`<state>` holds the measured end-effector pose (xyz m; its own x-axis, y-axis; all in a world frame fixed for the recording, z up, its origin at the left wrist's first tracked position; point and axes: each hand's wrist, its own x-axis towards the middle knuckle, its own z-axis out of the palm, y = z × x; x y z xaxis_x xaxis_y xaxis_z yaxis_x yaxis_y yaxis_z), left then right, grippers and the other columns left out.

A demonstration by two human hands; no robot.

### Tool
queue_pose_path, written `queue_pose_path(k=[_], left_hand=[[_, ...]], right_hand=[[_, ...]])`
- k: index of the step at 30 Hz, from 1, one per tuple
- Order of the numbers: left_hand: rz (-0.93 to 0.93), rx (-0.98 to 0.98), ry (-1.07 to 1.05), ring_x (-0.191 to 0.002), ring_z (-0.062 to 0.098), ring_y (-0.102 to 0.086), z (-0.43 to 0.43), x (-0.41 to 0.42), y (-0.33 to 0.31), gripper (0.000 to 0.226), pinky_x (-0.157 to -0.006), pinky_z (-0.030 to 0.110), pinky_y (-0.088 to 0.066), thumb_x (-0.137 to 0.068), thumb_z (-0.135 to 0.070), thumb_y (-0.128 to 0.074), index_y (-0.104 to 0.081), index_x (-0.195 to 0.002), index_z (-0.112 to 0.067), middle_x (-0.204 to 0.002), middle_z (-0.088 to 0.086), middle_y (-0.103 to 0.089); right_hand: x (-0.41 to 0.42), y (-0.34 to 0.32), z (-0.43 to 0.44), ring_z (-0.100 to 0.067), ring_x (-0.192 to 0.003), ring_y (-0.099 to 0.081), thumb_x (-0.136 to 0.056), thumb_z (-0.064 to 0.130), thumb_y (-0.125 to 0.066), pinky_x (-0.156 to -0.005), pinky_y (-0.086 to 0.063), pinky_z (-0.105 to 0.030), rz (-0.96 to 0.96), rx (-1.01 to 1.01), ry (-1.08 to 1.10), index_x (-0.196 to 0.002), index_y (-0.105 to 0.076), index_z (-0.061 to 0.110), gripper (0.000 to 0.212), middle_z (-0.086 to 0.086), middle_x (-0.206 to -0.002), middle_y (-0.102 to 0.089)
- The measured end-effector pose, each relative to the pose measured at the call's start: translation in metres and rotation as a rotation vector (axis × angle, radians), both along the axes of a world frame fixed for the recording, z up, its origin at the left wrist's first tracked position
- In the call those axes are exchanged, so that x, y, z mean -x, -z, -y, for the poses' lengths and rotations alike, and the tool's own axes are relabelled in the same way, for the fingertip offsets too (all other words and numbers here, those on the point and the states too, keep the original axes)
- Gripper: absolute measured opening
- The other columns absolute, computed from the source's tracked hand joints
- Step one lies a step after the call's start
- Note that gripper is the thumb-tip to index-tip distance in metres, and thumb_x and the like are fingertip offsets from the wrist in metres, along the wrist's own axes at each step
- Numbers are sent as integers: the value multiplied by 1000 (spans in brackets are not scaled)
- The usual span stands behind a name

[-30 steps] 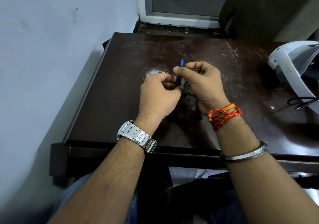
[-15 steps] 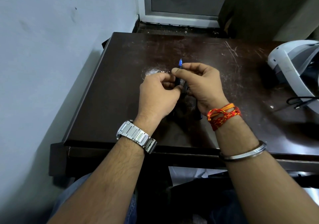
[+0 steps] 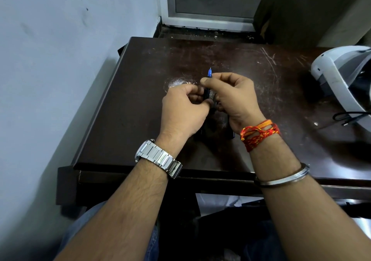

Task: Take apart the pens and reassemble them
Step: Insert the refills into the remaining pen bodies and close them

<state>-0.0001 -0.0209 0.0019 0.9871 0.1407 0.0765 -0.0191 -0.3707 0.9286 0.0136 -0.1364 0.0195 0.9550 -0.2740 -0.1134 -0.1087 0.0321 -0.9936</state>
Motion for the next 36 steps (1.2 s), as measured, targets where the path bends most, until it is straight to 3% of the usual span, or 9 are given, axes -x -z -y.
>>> queue_pose_path(k=[3, 7, 12, 16, 22, 25, 29, 33, 36], left_hand=[[5, -8, -1, -70, -8, -69, 0, -1, 0, 18, -63, 11, -55, -75, -22, -85, -79, -91, -24, -74, -14, -74], [13, 1, -8, -71, -9, -67, 0, -1, 0, 17, -60, 6, -50, -74, -21, -85, -77, -89, -23, -73, -14, -73], [14, -3, -5, -68, -6, -69, 0, 0, 0, 16, -63, 14, -56, -73, -20, -84, -78, -87, -24, -72, -13, -74], [4, 0, -12, -68, -7, -68, 0, -1, 1, 17, -61, 11, -54, -73, -20, -85, -77, -88, -23, -72, -13, -74], [6, 7, -6, -66, -7, -68, 0, -1, 2, 17, -59, 9, -52, -73, -20, -86, -77, -88, -23, -71, -13, -74], [-1, 11, -12, -65, -7, -68, 0, -2, 2, 18, -59, 10, -52, -72, -20, -86, -77, -88, -24, -70, -13, -74], [16, 14, -10, -63, -8, -67, 1, -1, 2, 15, -57, 8, -49, -72, -20, -86, -76, -81, -27, -67, -15, -72], [25, 15, -12, -65, -6, -68, 0, -2, 4, 18, -63, 13, -55, -70, -19, -88, -75, -82, -25, -68, -14, -72], [32, 15, 3, -66, -5, -69, 1, -1, 3, 18, -65, 17, -57, -70, -17, -87, -76, -81, -26, -69, -13, -73]], right_hand=[[0, 0, -1, 3, -44, -55, -75, 10, -82, -44, -43, -15, 7, -10, -3, -83, -70, 14, 15, 3, -65, -65], [1, 0, -1, 1, -43, -55, -74, 17, -84, -41, -42, -15, 5, -17, -2, -81, -71, 15, 15, 6, -61, -64], [2, 1, -2, 0, -44, -59, -73, 11, -84, -42, -45, -16, 22, -29, -3, -75, -70, 15, 15, 8, -57, -66], [1, 0, -3, 2, -40, -53, -75, 15, -80, -40, -41, -15, 11, -31, -9, -67, -72, 18, 12, 9, -53, -64], [2, 0, -3, -1, -43, -54, -73, 21, -84, -43, -43, -18, -10, 4, 29, -72, -67, 17, 17, 5, -60, -64], [1, 0, -4, -1, -46, -55, -76, 18, -78, -45, -44, -19, -15, 5, 23, -70, -71, 17, 10, 9, -56, -64], [2, 0, -4, -16, -63, -64, -72, 18, -85, -56, -55, -29, 3, 11, 40, -74, -65, 16, 20, -7, -75, -68], [1, -2, -4, 0, -42, -52, -76, 17, -78, -42, -41, -18, -15, -20, -3, -68, -70, 17, 11, 9, -54, -63], [1, 1, -5, -7, -51, -60, -75, 9, -77, -47, -46, -21, 5, -7, -8, -66, -69, 16, 14, 1, -61, -67]])
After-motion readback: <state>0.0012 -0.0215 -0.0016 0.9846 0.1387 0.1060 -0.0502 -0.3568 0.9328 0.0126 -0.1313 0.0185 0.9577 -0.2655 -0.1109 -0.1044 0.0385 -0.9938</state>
